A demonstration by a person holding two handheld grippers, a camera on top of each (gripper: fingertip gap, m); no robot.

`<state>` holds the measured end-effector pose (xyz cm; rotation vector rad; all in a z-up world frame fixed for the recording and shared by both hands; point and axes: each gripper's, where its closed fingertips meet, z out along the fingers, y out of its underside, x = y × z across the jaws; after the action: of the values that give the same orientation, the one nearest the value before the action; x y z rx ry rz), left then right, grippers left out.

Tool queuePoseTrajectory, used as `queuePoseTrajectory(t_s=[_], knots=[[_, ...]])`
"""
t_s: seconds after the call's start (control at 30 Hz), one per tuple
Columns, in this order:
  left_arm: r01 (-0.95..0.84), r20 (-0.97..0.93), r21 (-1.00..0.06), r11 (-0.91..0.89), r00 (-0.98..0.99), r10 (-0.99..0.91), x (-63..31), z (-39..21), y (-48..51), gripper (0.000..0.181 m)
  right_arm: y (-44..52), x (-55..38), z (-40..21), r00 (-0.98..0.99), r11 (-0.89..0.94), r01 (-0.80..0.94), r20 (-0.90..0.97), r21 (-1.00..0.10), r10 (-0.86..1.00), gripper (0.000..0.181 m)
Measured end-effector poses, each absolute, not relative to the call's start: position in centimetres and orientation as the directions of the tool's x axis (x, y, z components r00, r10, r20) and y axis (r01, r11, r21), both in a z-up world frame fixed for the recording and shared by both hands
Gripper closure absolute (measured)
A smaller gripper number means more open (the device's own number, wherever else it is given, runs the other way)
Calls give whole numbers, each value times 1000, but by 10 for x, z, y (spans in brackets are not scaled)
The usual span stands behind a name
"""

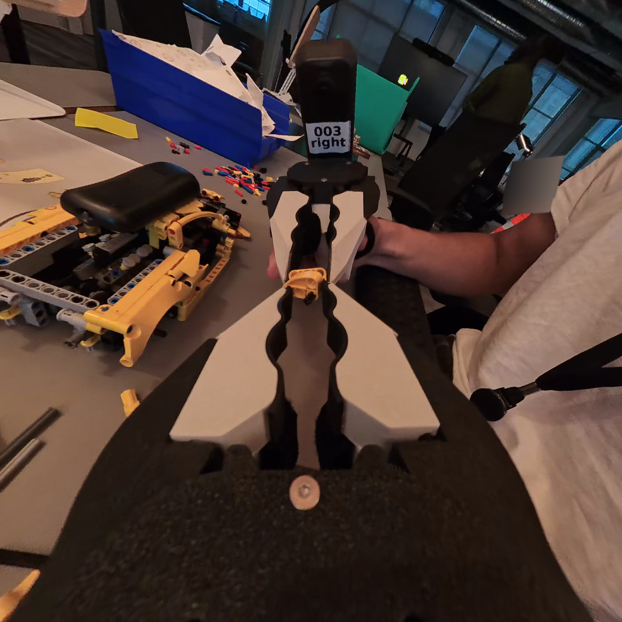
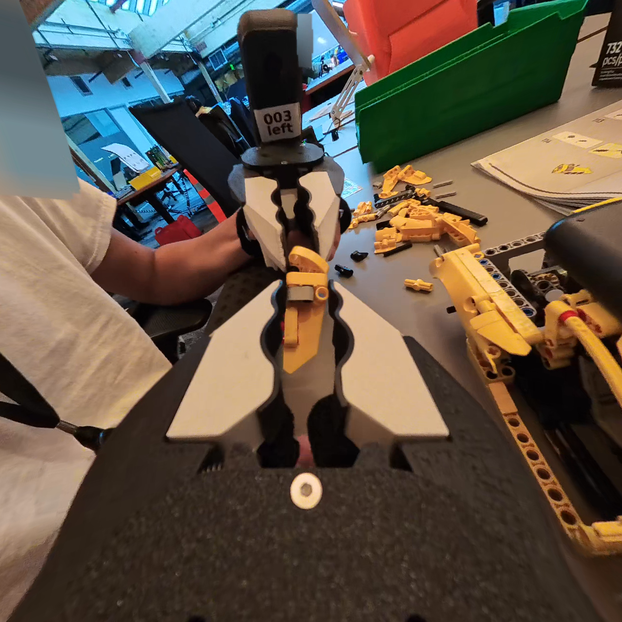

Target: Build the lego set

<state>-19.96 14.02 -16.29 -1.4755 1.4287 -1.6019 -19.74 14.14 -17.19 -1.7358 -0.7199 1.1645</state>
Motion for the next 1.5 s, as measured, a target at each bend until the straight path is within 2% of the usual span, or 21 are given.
queuePoseTrajectory(t_s=[0.27,0.47,0.5,0.73,0.97,1.1,1.2,1.23,1.27,1.33,1.37,1.5], knots=[[-257,299,-936,-239,-229,-926,-196,-167,143,164,145,-194,-177,470,-403,16,-349,-915,811,159],[-231,120,-970,-72,-199,-973,-194,-167,144,165,146,-190,-176,457,-470,-40,-435,-882,776,159],[-237,111,-970,-61,-206,-972,-194,-169,143,171,146,-189,-176,465,-462,-38,-425,-886,777,159],[-228,78,-973,-28,-210,-975,-192,-169,140,171,146,-187,-174,487,-433,-20,-387,-901,783,159],[-310,-160,-929,203,-159,-974,-187,-191,143,171,149,-181,-195,611,-371,158,-205,-915,765,158],[-328,-241,-904,274,-139,-961,-184,-195,145,171,151,-177,-197,648,-336,210,-127,-918,751,159],[-352,-230,-898,265,-140,-963,-182,-200,144,171,153,-176,-199,673,-270,286,-8,-919,740,159],[-338,-198,-908,246,-170,-965,-180,-198,136,171,150,-183,-187,654,-205,263,18,-943,756,161],[-318,-172,-919,232,-204,-964,-176,-196,125,171,148,-188,-172,648,-145,224,36,-964,761,181],[-314,-235,-906,284,-183,-954,-170,-193,122,171,158,-185,-186,686,-146,343,141,-928,714,181],[-332,-240,-901,280,-157,-958,-172,-198,130,171,154,-184,-180,668,-117,301,122,-946,734,181],[-371,-151,-911,180,-104,-983,-185,-203,152,171,160,-152,-183,724,-275,147,-86,-950,684,181]])
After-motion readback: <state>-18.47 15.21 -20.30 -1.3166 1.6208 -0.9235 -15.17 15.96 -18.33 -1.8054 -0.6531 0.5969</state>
